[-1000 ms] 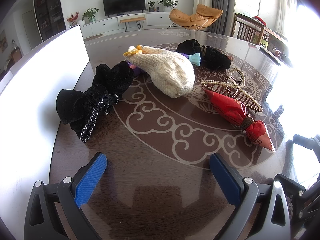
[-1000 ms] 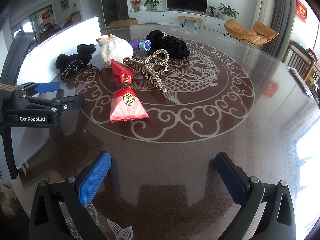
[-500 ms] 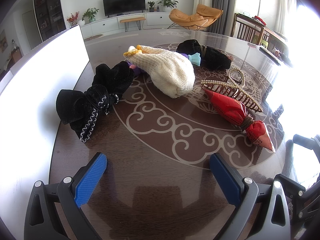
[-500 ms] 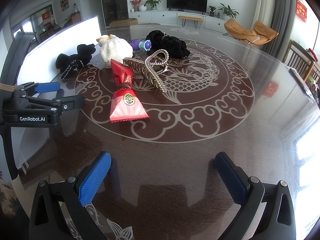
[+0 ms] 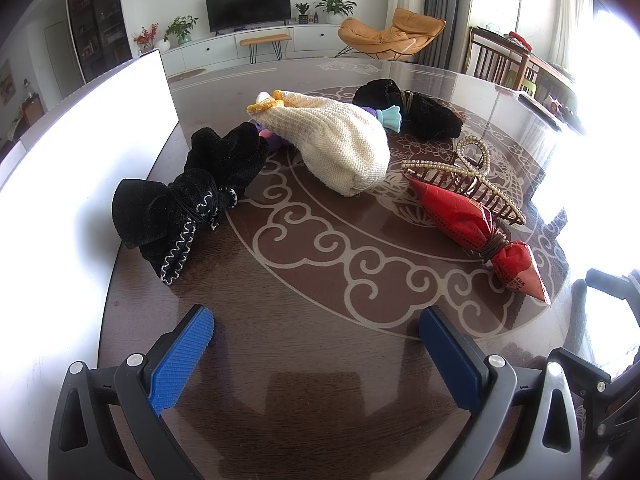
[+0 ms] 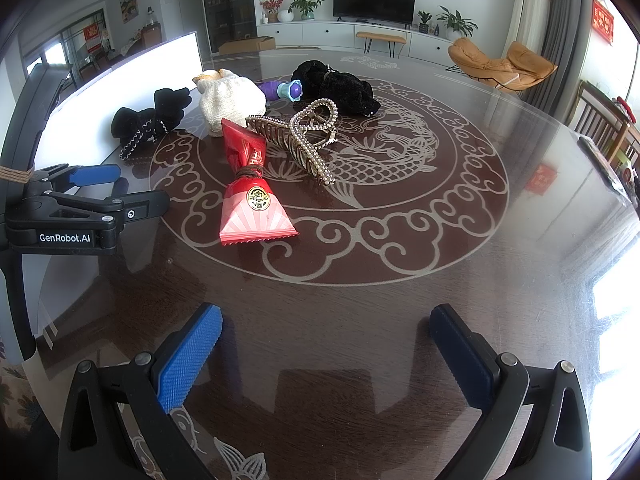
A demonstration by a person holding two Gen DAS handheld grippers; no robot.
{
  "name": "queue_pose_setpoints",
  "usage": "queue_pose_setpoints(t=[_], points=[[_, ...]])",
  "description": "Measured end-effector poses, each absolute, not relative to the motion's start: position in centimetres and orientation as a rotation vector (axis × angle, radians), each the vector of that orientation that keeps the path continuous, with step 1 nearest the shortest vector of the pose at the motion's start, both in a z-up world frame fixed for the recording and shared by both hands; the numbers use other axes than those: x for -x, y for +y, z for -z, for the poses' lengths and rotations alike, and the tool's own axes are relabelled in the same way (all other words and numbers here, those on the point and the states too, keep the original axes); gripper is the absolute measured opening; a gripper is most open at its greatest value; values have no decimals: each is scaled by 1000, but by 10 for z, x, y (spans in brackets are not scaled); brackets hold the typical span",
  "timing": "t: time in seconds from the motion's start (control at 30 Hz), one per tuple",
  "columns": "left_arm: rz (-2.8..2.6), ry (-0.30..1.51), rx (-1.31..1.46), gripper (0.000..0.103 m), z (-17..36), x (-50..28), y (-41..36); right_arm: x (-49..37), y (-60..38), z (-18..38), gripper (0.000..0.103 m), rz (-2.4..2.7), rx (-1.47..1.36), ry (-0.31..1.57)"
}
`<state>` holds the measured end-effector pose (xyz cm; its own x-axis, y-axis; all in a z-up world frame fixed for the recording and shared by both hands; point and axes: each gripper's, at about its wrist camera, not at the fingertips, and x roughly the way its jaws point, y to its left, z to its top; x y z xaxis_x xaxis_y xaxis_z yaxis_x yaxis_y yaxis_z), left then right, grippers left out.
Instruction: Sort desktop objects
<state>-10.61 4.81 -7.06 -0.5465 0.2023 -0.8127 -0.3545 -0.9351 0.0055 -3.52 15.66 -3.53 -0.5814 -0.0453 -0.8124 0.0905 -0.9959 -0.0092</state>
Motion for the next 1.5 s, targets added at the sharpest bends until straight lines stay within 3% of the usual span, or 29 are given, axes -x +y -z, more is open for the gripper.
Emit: queue_pose_setpoints(t=[1.5], points=[[-2400,301,1234,103,70,91,39,35,157,35,103,2727,-1399,75]])
